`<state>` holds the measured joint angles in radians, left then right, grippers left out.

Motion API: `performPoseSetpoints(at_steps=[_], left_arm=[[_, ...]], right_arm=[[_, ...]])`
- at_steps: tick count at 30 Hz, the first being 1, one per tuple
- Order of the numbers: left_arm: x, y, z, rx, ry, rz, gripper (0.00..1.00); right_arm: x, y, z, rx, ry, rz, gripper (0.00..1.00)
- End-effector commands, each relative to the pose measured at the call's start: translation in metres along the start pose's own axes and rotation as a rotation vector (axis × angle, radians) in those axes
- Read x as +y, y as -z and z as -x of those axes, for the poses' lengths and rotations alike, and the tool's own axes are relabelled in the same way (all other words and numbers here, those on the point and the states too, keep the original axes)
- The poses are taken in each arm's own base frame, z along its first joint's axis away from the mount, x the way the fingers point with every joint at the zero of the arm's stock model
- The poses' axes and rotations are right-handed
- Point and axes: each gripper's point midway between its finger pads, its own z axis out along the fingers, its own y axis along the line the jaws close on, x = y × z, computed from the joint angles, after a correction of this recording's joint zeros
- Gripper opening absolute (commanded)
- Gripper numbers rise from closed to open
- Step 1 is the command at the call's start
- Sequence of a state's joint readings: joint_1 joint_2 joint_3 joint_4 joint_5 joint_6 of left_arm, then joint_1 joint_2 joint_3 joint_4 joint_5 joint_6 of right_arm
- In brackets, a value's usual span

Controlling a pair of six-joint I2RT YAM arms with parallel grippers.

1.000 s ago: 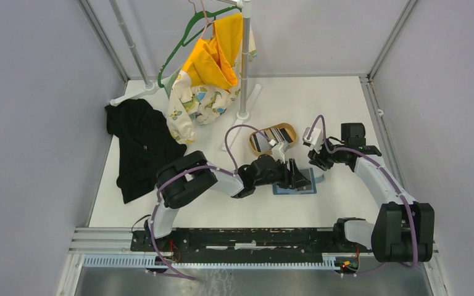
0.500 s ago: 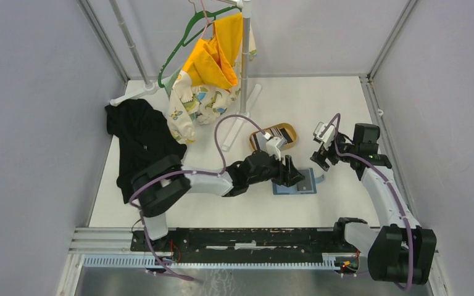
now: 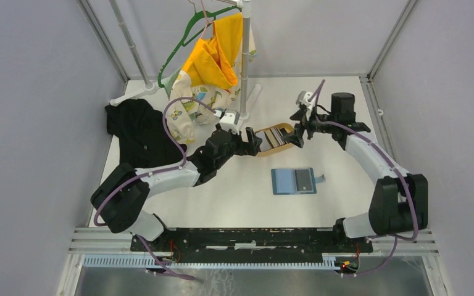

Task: Put the credit cards into the card holder
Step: Turn over the card slot in the card holder, then pick up the credit card from the storage box.

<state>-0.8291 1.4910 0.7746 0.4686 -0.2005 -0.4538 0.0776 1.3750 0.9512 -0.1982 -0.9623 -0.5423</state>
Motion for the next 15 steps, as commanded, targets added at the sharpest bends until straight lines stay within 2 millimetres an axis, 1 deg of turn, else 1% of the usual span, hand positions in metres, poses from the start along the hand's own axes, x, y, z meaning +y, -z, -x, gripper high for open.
performPoseSetpoints(at_steps=[1,3,5,8,10,15], left_arm=[[0.017,-0.004,-0.012,-0.001,0.004,-0.003,0.95],[0.022,-0.008,-0.017,0.002,0.021,0.003,0.86],[0.022,-0.009,-0.019,0.001,0.022,-0.002,0.82],[0.027,-0.008,-0.021,-0.014,0.041,0.011,0.81],[0.026,-0.006,-0.024,-0.019,0.052,0.000,0.80],[0.027,-0.005,-0.024,-0.025,0.064,0.004,0.80]], right_arm=[[-0.024,-0.036,0.012,0.038,-0.142,-0.042,0.94],[-0.036,-0.050,0.001,0.085,-0.214,-0.058,0.92],[-0.048,-0.060,-0.006,0.106,-0.289,-0.074,0.89],[-0.060,-0.071,-0.021,0.146,-0.368,-0.098,0.89],[-0.063,-0.076,-0.034,0.167,-0.410,-0.114,0.89],[-0.062,-0.085,-0.054,0.196,-0.497,-0.117,0.88]])
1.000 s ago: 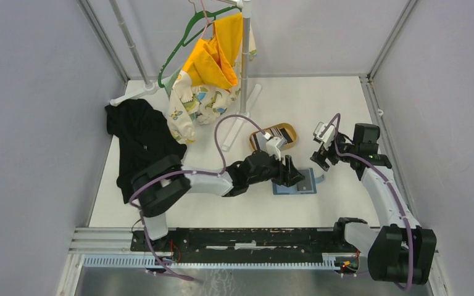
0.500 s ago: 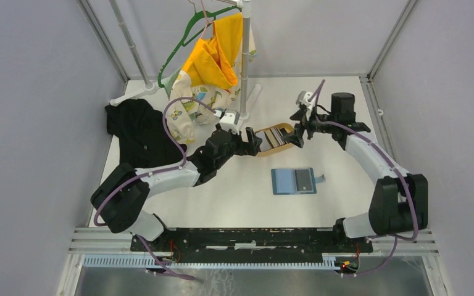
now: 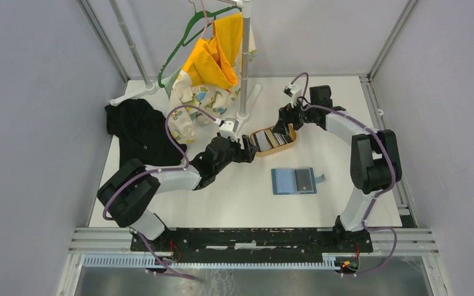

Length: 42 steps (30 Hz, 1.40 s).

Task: Put the credit cards into the card holder
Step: Pick up the credit card from the storage box.

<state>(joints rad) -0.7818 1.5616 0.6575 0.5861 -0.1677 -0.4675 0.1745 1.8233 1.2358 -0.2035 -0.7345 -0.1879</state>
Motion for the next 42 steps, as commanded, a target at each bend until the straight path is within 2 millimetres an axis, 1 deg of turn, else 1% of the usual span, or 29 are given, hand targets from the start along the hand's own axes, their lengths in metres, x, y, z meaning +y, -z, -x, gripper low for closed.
performPoseSetpoints(at_steps=[1,5,11,16,23,27,30,31,34,37,39,42], left_arm=[[-0.011,-0.002,0.019,-0.079,0.052,-0.041,0.80],[-0.012,-0.003,0.017,-0.069,0.051,-0.048,0.80],[-0.013,-0.003,0.016,-0.064,0.051,-0.052,0.80],[-0.013,-0.003,0.015,-0.061,0.049,-0.054,0.80],[-0.014,-0.002,0.015,-0.061,0.046,-0.058,0.80],[-0.013,-0.001,0.015,-0.062,0.044,-0.058,0.80],[-0.013,-0.001,0.015,-0.064,0.045,-0.059,0.80],[-0.013,-0.001,0.016,-0.065,0.045,-0.060,0.80],[-0.013,0.001,0.016,-0.071,0.046,-0.060,0.80],[-0.013,0.001,0.017,-0.075,0.046,-0.061,0.80],[-0.012,0.001,0.016,-0.073,0.045,-0.060,0.80],[-0.012,0.002,0.016,-0.074,0.043,-0.060,0.80]], right_arm=[[-0.008,-0.005,0.009,-0.015,-0.077,-0.032,0.88],[-0.012,-0.013,0.000,0.007,-0.137,-0.042,0.86],[-0.012,-0.024,-0.015,0.040,-0.208,-0.029,0.82],[-0.006,-0.032,-0.023,0.057,-0.299,0.013,0.79],[0.004,-0.041,-0.033,0.082,-0.370,0.062,0.78],[0.011,-0.043,-0.032,0.084,-0.387,0.077,0.77],[0.020,-0.043,-0.027,0.076,-0.400,0.113,0.76],[0.023,-0.043,-0.024,0.067,-0.402,0.130,0.74],[0.037,-0.038,-0.012,0.030,-0.410,0.199,0.72],[0.046,-0.032,0.000,-0.005,-0.400,0.238,0.72],[0.048,-0.031,0.002,-0.009,-0.397,0.240,0.71],[0.049,-0.034,-0.002,0.002,-0.409,0.244,0.68]])
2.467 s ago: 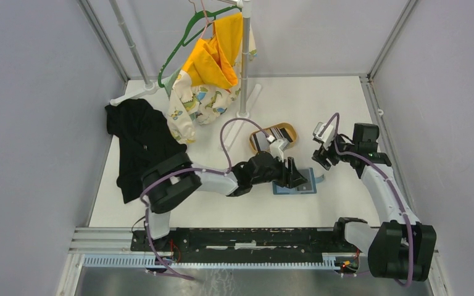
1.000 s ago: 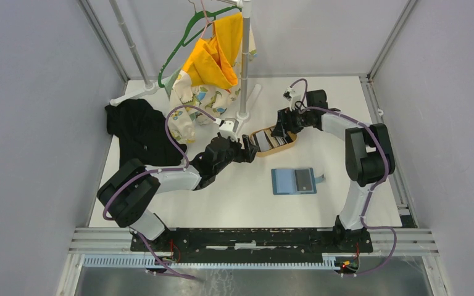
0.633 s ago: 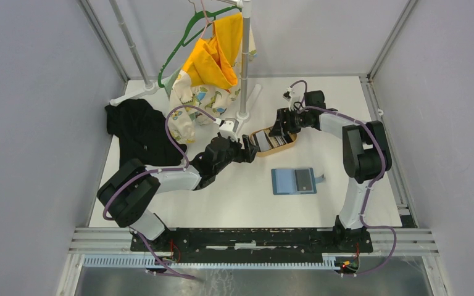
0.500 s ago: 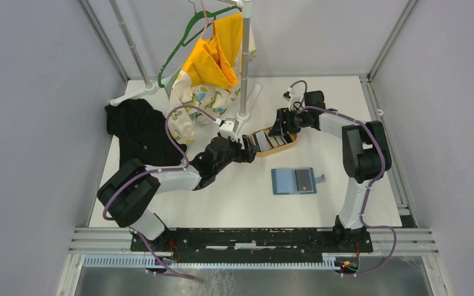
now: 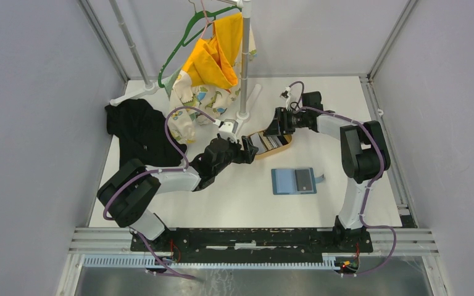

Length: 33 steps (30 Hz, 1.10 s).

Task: Put the credit cards into the card holder
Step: Pick up the credit card from the storage box.

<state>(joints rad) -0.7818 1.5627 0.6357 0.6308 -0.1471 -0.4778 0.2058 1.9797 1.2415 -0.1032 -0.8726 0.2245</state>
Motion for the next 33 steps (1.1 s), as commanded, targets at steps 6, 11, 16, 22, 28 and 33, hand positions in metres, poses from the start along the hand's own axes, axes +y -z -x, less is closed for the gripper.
performPoseSetpoints(at_steps=[6,11,16,22,28,33], left_arm=[[-0.009,0.000,0.017,-0.063,0.028,-0.033,0.80],[-0.009,0.000,0.017,-0.064,0.027,-0.034,0.80],[-0.009,0.000,0.018,-0.067,0.028,-0.033,0.80],[-0.009,0.000,0.018,-0.065,0.027,-0.033,0.80],[-0.009,0.000,0.017,-0.061,0.025,-0.031,0.80],[-0.008,-0.001,0.017,-0.061,0.025,-0.029,0.80]], right_arm=[[0.024,0.001,0.006,-0.003,0.023,0.070,0.67],[0.050,0.003,0.010,-0.021,0.015,0.170,0.62],[0.055,-0.002,0.006,-0.010,0.029,0.171,0.61],[0.027,-0.007,0.000,0.033,0.080,0.029,0.63],[0.048,-0.010,-0.006,0.028,0.004,0.172,0.62],[0.053,-0.014,-0.009,0.039,0.017,0.189,0.61]])
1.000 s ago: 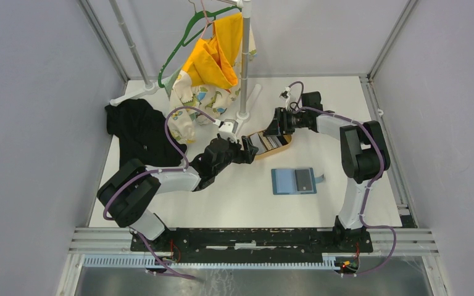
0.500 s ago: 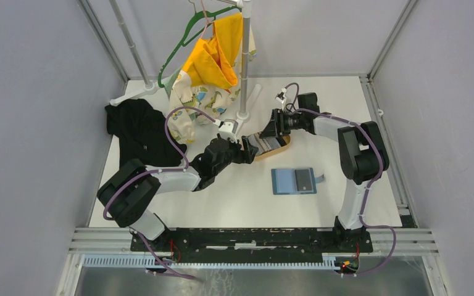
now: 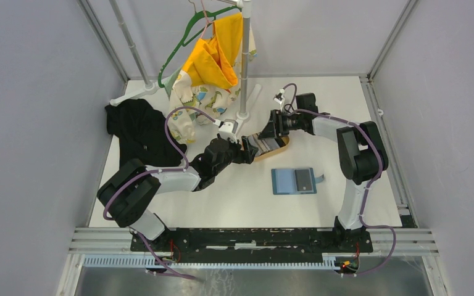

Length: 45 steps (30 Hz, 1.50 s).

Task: Put the credit cards into the card holder
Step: Pick up the credit card from the storage box.

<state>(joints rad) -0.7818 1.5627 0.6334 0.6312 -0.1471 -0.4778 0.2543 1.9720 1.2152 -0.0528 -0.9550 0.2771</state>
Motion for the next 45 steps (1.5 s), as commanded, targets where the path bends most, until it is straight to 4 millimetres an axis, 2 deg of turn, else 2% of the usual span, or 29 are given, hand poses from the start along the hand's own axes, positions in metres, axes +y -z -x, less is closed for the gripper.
performPoseSetpoints(at_steps=[1,7,11,14,21,24,26,30,34,39,45], left_arm=[[-0.009,-0.001,0.018,-0.061,0.025,-0.029,0.80],[-0.009,-0.001,0.018,-0.061,0.024,-0.028,0.80],[-0.008,-0.001,0.018,-0.062,0.023,-0.026,0.80],[-0.008,0.000,0.019,-0.065,0.024,-0.025,0.80],[-0.008,0.000,0.019,-0.066,0.024,-0.023,0.80],[-0.007,0.000,0.019,-0.068,0.024,-0.022,0.80],[-0.007,0.000,0.018,-0.065,0.024,-0.023,0.80],[-0.008,0.000,0.019,-0.065,0.024,-0.023,0.80],[-0.007,0.000,0.018,-0.062,0.023,-0.021,0.80],[-0.007,0.000,0.019,-0.064,0.024,-0.019,0.80],[-0.007,0.000,0.018,-0.064,0.022,-0.020,0.80]], right_arm=[[0.021,-0.006,0.001,0.016,0.026,0.075,0.62],[0.028,-0.010,-0.004,0.017,-0.021,0.133,0.60],[0.028,-0.012,-0.008,0.020,-0.044,0.149,0.53],[0.021,-0.012,-0.009,0.022,-0.033,0.112,0.47],[0.002,-0.012,-0.013,0.051,0.008,0.011,0.49],[0.014,-0.015,-0.015,0.032,-0.046,0.095,0.48],[0.021,-0.016,-0.018,0.023,-0.080,0.136,0.42],[0.018,-0.017,-0.019,0.032,-0.076,0.124,0.36],[0.001,-0.017,-0.022,0.074,-0.005,0.014,0.46],[-0.009,-0.016,-0.021,0.093,0.052,-0.064,0.54],[-0.010,-0.023,-0.025,0.118,0.061,-0.062,0.56]])
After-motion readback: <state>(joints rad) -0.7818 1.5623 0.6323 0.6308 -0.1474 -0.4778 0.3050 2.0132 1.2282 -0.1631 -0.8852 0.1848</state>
